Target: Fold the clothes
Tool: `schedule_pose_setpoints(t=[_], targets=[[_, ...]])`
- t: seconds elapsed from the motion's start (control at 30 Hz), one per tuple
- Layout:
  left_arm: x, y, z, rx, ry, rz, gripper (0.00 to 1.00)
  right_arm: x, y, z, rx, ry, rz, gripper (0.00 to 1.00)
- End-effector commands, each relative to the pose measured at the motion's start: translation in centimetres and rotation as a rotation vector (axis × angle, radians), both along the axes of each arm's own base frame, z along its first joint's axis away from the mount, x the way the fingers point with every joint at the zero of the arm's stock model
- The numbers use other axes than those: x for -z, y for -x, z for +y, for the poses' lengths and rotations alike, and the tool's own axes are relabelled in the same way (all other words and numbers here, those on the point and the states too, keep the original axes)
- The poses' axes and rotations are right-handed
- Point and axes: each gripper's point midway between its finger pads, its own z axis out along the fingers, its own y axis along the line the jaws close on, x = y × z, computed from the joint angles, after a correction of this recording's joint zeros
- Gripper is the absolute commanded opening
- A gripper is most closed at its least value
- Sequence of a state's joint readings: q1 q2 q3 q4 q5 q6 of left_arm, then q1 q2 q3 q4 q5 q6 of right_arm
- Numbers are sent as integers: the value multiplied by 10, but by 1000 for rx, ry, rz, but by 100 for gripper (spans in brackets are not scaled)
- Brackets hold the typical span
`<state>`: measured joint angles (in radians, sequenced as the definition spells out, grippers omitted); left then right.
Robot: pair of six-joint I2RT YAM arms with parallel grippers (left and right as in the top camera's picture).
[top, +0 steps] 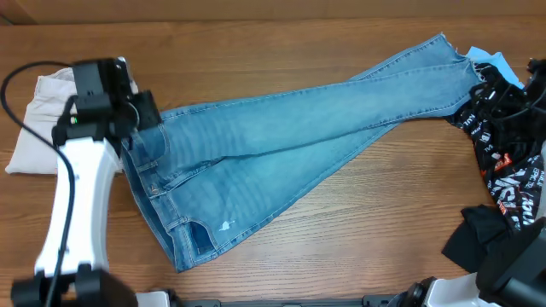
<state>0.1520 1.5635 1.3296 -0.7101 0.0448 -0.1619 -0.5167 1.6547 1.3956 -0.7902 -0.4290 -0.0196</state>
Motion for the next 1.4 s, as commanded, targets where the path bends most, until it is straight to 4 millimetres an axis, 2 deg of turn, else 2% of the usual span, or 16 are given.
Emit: schedule_pose_setpoints(t=[0.0,0.2,0.47,0.63,0.73,0.9,1.1,1.2,1.37], targets=[[11,-22,4,54,21,17,55,-4,-4,22,-63,-1,4,87],[64,-38,23,21,39,106,55,0,-3,41,-102,-2,37,86],[115,-48,51,-5,62,147,55,3,-1,49,-118,-11,56,85],[147,-47,64,-32,73,193,56,4,2,50,-119,-17,68,85],[162,-41,80,-64,57,226,56,5,3,51,-119,-20,73,84],[160,-37,117,-124,18,208,55,6,4,52,-118,-24,82,84],[140,-39,160,-185,-8,153,57,6,5,52,-119,-26,84,84],[130,-41,173,-206,-16,131,58,7,5,52,-119,-27,87,84],[113,-44,182,-198,-33,122,62,7,6,52,-119,-28,89,84]])
